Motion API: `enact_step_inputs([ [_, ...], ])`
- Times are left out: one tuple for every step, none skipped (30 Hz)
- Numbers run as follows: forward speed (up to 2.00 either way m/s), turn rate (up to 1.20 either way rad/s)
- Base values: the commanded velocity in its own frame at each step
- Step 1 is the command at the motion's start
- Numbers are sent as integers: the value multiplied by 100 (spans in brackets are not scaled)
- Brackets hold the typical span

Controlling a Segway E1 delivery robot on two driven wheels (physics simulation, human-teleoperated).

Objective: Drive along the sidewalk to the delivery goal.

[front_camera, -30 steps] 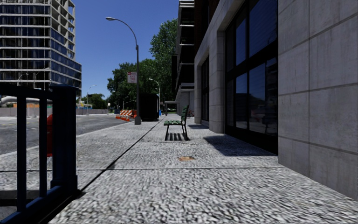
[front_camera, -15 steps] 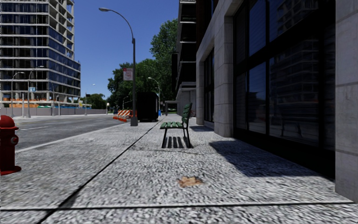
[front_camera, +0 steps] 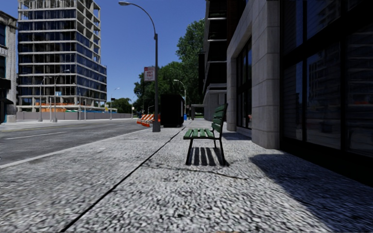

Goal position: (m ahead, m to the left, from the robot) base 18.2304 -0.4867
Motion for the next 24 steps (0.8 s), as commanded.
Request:
enact_step_inputs([
  [163, 43],
  [163, 45],
  [163, 45],
  [162, 45],
  [162, 45],
  [162, 45],
  [162, 45],
  [162, 45],
  [162, 45],
  [162, 45],
  [162, 45],
  [162, 45],
  [162, 45],
  [162, 45],
  [162, 45],
  [162, 45],
  [162, 45],
  [162, 45],
  [162, 45],
  [162, 45],
  [162, 45],
  [162, 45],
  [162, 44],
  [162, 39],
])
